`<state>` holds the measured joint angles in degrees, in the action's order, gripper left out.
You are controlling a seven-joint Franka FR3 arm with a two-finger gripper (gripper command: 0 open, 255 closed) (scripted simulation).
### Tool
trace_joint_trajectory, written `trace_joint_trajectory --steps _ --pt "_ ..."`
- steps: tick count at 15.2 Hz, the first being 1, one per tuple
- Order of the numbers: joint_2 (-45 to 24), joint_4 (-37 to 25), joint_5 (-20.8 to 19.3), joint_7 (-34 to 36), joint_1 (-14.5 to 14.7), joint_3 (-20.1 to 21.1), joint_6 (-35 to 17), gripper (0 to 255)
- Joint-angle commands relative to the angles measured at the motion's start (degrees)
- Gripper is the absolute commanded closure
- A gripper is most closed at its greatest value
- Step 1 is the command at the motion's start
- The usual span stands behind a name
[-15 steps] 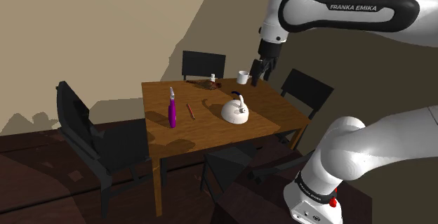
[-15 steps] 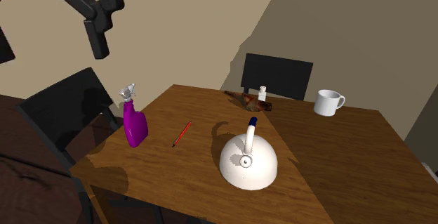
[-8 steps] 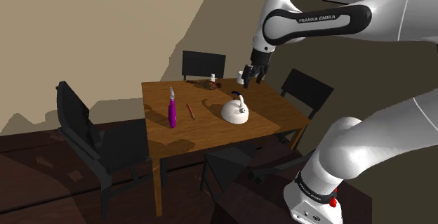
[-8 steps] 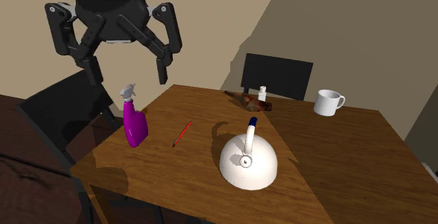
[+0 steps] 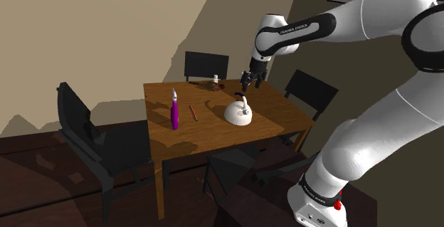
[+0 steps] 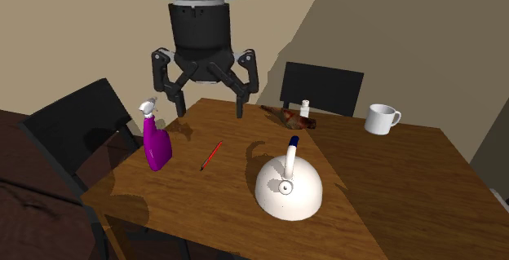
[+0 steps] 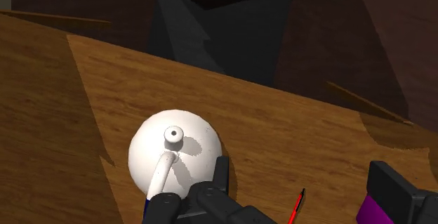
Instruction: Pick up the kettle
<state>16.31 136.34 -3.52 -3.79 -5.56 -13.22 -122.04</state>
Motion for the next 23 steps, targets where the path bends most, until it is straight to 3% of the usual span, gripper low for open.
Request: trace_joint_trajectory --steps 1,11,19,23 --pt "-4.0 -1.6 0.8 -1.0 -0.4 -1.3 -2.9 0" --pt "-24.2 -12.3 9.9 -8.1 -3.8 -5.7 -13.2 0" --pt "-40.7 -25.5 19.0 -13.5 -9.9 -5.0 -16.4 0" --pt "-43.0 -26.0 20.2 -14.3 -10.7 -4.4 -18.2 0"
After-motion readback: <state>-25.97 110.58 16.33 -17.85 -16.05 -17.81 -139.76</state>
